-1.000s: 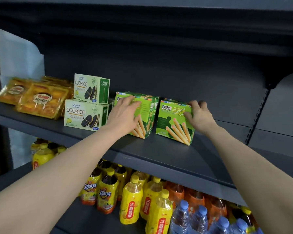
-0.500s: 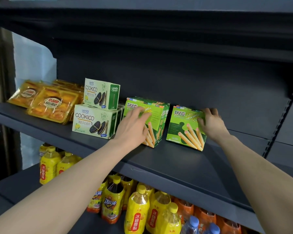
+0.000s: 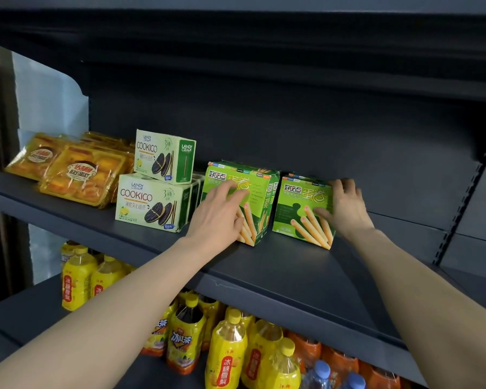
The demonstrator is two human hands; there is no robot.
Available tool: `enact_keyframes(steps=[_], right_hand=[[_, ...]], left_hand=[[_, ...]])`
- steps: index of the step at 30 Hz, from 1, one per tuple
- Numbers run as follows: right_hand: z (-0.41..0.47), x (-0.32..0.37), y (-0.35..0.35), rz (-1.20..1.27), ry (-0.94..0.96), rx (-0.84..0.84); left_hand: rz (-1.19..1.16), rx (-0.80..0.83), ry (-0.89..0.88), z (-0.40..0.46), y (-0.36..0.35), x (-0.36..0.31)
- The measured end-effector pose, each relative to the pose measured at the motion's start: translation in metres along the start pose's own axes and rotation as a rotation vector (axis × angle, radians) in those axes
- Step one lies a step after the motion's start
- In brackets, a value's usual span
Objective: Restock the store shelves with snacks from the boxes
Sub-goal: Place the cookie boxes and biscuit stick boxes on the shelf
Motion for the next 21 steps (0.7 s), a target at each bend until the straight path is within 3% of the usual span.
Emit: enact_keyframes(steps=[12, 21], right_hand=[[-0.041, 0.020, 0.036, -0.329, 0.120, -0.108], [-0.119, 0.111, 0.061, -0.348, 0.254, -0.279]], left_hand=[[-0.001, 0.008, -0.013, -0.008, 0.016, -0.002], [-0.047, -0.018, -0.051, -0.062, 0.058, 0.021]])
Point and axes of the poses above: each hand's wrist, its own z-axis towards the middle knuckle, its own y-axis out of the back of the hand, x = y × z, the point moved 5 cm from there along z, towards the middle knuckle, and after that the axes turned 1 degree about -x, right-handed, at the moved point
